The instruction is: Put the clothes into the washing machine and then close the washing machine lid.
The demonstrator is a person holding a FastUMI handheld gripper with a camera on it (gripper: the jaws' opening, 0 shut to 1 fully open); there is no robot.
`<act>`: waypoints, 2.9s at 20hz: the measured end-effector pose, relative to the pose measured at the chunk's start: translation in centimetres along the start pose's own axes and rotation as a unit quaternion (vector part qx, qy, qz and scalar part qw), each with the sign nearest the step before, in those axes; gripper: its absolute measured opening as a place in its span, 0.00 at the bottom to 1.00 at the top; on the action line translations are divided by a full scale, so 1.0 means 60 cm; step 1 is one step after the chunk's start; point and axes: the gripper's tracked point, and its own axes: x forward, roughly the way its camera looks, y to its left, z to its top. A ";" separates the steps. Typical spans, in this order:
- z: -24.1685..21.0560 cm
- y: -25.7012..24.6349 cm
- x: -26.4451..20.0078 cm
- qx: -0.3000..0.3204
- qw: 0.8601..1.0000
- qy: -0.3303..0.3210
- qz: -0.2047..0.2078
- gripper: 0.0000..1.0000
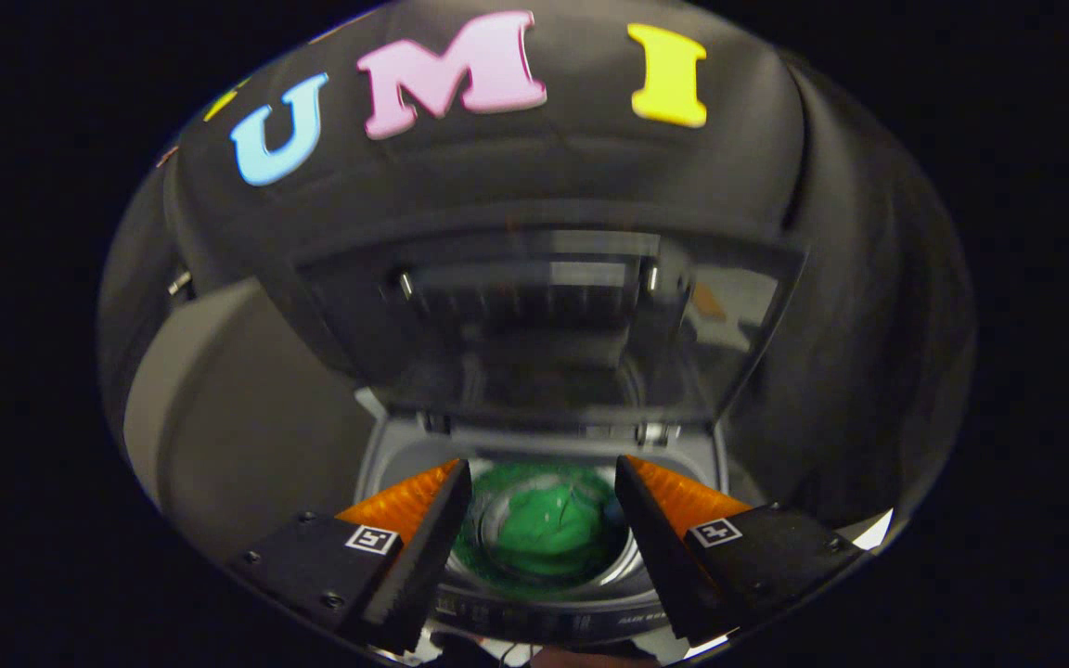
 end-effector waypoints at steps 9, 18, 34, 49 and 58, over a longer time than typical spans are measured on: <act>0.197 0.019 0.111 0.020 0.998 -0.056 -0.019 0.99; 0.196 0.030 0.140 -0.007 0.996 -0.093 0.014 1.00; 0.113 0.031 0.029 -0.007 0.994 -0.097 -0.044 1.00; -0.045 0.027 -0.010 0.011 0.998 0.016 -0.067 0.99; -0.098 0.049 -0.014 0.007 0.999 0.028 -0.020 0.98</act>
